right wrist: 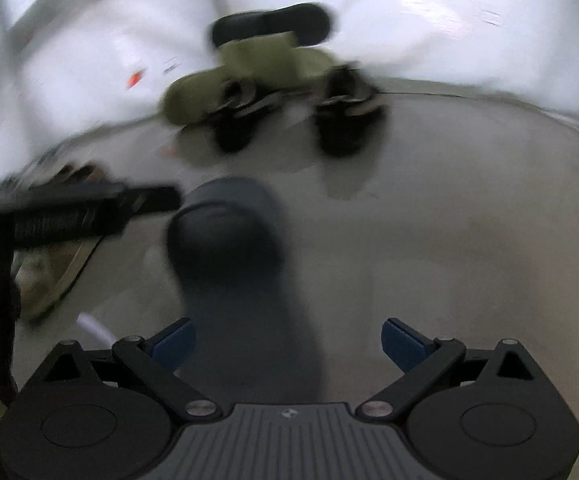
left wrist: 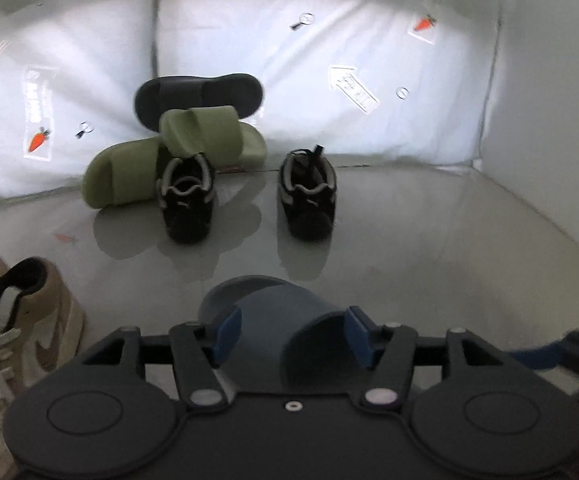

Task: Organize scattered shoes

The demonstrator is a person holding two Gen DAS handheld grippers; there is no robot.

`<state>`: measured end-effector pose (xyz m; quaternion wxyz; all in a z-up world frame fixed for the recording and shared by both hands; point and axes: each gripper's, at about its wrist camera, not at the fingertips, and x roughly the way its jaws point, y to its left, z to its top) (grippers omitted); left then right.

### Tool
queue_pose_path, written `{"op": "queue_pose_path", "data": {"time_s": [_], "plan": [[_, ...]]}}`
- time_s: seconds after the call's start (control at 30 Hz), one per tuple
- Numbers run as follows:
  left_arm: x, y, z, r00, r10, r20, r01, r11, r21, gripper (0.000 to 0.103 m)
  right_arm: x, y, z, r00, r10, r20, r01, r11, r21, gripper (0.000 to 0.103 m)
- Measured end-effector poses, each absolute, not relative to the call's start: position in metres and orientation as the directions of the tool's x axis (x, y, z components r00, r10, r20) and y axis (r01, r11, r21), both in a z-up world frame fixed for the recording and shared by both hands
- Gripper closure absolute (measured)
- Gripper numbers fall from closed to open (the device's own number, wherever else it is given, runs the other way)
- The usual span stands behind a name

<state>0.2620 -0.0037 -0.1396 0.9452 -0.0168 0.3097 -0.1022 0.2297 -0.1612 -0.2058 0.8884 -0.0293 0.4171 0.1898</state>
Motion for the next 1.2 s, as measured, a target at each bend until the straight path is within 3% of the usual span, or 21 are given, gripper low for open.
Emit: {"op": "queue_pose_path", "data": {"time_s": [0.23,0.53,0.67,0.8,0.9,1.03,1.2], "plan": [[0.248,0.021,-0.136,0.797,-0.135,-0.589,0.083,0.99,-0.114,0.044,0.227,-0.119,-0.223,0.567,0.222,-0.793,-0.536,0.83,-0.151,0.004],[0.24,0.046,-0.137,0.802,-0.063,-0.594,-0.02,0.991,-0.131,0.044,0.27,-0.198,-0.211,0.627,-0.031,-0.778,-0.277,0.925,-0.26,0.004],[0.243,0.051,-0.136,0.802,-0.055,-0.594,-0.03,0.991,-0.132,0.044,0.3,-0.224,-0.205,0.644,-0.212,-0.735,-0.053,0.946,-0.319,0.005],[0.243,0.054,-0.135,0.804,-0.051,-0.593,-0.029,0.992,-0.124,0.043,0.3,-0.212,-0.177,0.718,-0.069,-0.692,0.054,0.998,-0.043,0.004],[0.244,0.056,-0.136,0.801,-0.052,-0.596,-0.028,0.992,-0.124,0.043,0.306,-0.174,-0.172,0.741,0.077,-0.666,-0.028,0.996,0.085,0.004],[0.243,0.058,-0.133,0.804,-0.052,-0.592,-0.022,0.993,-0.117,0.043,0.321,-0.116,-0.177,0.723,0.23,-0.651,-0.21,0.972,0.11,0.004],[0.238,0.066,-0.134,0.806,-0.039,-0.591,-0.043,0.991,-0.124,0.043,0.332,-0.072,-0.198,0.707,0.217,-0.673,-0.282,0.959,0.013,0.006]]}}
